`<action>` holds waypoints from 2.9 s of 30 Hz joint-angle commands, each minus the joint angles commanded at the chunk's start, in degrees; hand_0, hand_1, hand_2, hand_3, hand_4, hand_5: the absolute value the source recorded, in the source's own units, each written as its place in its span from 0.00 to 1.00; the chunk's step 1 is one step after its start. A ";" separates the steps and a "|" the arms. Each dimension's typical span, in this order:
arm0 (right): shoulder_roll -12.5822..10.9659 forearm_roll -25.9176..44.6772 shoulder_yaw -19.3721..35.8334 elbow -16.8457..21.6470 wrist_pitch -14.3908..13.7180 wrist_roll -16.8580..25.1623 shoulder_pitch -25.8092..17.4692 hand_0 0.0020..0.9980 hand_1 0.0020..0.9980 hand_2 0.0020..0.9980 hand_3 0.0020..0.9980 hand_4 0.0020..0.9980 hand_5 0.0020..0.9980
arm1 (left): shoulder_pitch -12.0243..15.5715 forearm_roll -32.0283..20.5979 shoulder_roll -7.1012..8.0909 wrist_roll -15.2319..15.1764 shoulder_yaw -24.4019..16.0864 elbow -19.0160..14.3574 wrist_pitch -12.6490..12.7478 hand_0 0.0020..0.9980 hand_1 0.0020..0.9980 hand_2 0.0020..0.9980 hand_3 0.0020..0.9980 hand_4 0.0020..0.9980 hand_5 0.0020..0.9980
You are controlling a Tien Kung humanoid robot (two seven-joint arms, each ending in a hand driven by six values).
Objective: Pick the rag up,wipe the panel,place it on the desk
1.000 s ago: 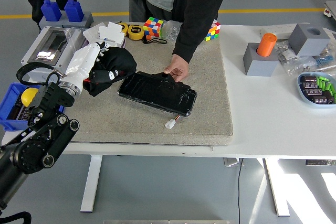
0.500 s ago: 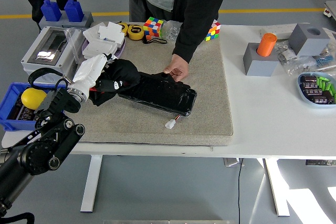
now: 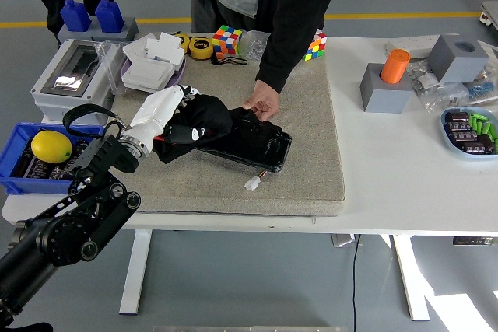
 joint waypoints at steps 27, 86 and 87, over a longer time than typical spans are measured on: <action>0.06 0.48 -0.71 0.49 0.03 -0.02 0.12 0.59 0.60 0.52 0.52 0.87 0.34 | -4.64 -2.96 -4.83 0.11 15.49 -1.09 0.59 0.24 0.33 0.43 0.56 0.72 0.00; 0.16 0.08 -0.17 0.54 0.13 0.01 -0.46 0.59 0.60 0.52 0.52 0.87 0.33 | -2.88 -0.16 -0.65 -3.55 -1.17 7.69 3.28 0.24 0.33 0.43 0.56 0.72 0.00; 0.15 0.10 -0.21 0.56 0.13 0.02 -0.47 0.59 0.60 0.52 0.52 0.87 0.33 | -2.87 -0.29 -0.73 -3.50 -0.72 7.53 3.25 0.24 0.33 0.43 0.56 0.72 0.00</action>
